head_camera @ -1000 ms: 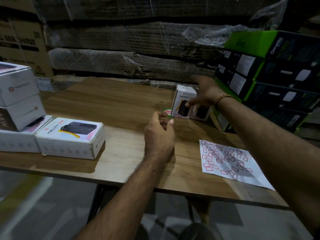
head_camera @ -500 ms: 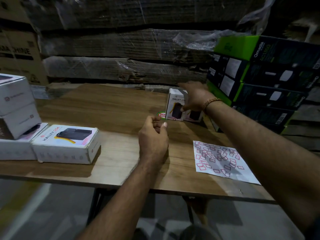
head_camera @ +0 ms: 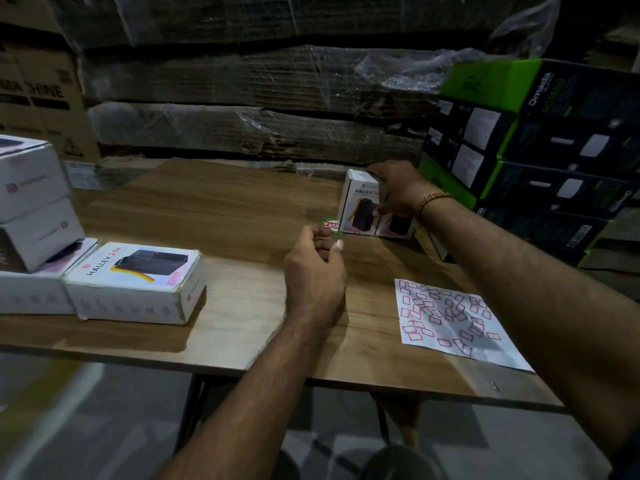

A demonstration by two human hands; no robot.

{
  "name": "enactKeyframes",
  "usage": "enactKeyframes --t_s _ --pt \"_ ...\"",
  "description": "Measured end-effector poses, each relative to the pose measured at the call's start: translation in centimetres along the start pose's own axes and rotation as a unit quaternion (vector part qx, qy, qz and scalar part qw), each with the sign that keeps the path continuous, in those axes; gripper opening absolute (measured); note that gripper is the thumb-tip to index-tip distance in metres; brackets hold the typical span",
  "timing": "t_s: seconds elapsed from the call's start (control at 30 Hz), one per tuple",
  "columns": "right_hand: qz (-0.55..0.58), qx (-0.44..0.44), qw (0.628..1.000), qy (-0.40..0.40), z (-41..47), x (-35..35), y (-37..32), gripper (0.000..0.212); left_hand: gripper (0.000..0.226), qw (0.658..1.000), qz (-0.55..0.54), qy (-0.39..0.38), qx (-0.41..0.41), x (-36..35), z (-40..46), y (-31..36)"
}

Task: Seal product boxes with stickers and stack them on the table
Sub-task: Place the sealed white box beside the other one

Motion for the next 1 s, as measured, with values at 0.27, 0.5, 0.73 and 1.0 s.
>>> enactKeyframes --t_s 0.27,0.5,0.73,1.0 --pt "0.018 -0.003 1.0 0.006 0.3 -0.3 0.4 0.085 0.012 1.0 0.002 0.003 0.004 0.0 0.1 0.0" --pt "0.029 -0.001 1.0 0.005 1.0 -0.6 2.0 0.077 0.011 1.0 0.0 0.013 -0.008 -0.2 0.2 -0.3" --pt "0.043 -0.01 0.999 0.011 1.4 -0.9 3.4 0.075 0.013 1.0 0.006 0.017 -0.018 -0.3 0.3 -0.6" --pt "0.016 -0.008 0.999 0.036 0.3 0.7 2.3 0.131 0.012 1.0 0.012 0.009 -0.007 -0.3 0.3 -0.4"
Point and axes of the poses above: each hand's wrist, its own z-axis towards the middle knuckle, its own x-axis out of the back of the hand, y = z × x, the point moved 2 cm from there along z, towards the middle knuckle
